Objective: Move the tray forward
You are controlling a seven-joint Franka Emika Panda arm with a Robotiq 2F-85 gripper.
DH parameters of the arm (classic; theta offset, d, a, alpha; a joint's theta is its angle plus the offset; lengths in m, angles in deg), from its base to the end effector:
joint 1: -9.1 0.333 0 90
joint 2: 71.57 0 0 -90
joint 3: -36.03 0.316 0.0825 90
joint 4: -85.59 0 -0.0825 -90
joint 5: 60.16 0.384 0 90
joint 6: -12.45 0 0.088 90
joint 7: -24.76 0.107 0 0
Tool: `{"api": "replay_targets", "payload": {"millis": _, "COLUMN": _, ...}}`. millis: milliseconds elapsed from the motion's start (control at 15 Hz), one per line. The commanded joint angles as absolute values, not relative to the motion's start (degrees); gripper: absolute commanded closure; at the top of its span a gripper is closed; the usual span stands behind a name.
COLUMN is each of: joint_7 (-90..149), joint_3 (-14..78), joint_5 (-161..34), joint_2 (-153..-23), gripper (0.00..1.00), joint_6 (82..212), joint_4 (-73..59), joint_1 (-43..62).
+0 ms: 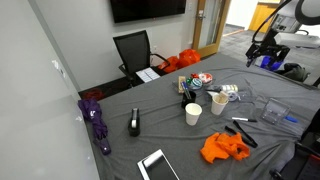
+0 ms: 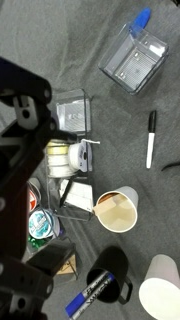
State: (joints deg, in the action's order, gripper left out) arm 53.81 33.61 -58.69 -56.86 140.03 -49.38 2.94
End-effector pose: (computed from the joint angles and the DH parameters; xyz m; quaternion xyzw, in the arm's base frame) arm 0.4685 -0.0704 0.4423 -0.9423 0.3283 -0.0598 0.0271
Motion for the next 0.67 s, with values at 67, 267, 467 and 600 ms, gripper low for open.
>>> {"api": "replay_targets", "payload": {"millis": 67, "joint_7": 48.00, "joint_3": 31.39, "joint_5": -55.49, "joint_2": -59.46, "gripper": 0.00, "joint_6": 140.35, "joint_4": -47.81, "joint_1": 2.03}}
{"api": "replay_targets", "payload": {"millis": 267, "joint_7": 42.55, "joint_3": 28.37, "joint_5": -53.07, "joint_2": -62.40, "gripper": 0.00, "joint_6": 139.87, "joint_4": -45.83, "joint_1": 1.29}}
{"api": "replay_targets", "payload": {"millis": 467, "joint_7": 35.69, "joint_3": 24.87, "joint_5": -50.31, "joint_2": -67.25, "gripper": 0.00, "joint_6": 137.58, "joint_4": -41.75, "joint_1": 0.08}}
{"api": "replay_targets", "payload": {"millis": 600, "joint_7": 31.22, "joint_3": 23.18, "joint_5": -47.30, "joint_2": -70.82, "gripper": 0.00, "joint_6": 137.11, "joint_4": -39.27, "joint_1": -0.65}}
